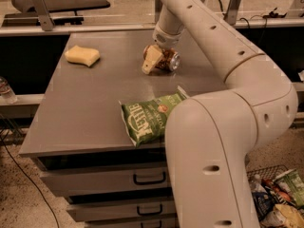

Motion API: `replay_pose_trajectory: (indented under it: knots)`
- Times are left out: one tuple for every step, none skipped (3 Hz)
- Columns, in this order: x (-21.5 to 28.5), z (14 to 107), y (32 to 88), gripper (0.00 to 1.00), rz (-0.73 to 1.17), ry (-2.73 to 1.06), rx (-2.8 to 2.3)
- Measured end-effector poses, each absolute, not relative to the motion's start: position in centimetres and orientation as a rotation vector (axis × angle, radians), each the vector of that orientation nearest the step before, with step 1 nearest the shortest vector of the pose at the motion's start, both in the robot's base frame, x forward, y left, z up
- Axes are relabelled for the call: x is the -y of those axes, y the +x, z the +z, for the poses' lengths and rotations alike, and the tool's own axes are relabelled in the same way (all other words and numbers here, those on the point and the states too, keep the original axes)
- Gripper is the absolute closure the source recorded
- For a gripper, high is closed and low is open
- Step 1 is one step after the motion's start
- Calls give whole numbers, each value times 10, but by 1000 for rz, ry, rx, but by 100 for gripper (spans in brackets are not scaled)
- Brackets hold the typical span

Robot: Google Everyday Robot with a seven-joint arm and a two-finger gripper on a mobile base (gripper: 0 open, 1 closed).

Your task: Place orange can upright

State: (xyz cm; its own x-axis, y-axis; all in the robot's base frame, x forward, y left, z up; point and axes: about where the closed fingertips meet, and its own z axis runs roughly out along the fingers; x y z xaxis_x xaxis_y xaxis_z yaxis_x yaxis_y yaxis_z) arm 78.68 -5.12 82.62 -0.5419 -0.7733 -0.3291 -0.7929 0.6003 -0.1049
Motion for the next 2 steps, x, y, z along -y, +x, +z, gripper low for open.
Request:
replay_pose_trajectory:
  knots:
    - [51, 833, 787, 65, 80, -1266, -2489]
    - [51, 839, 787, 88, 80, -1266, -2489]
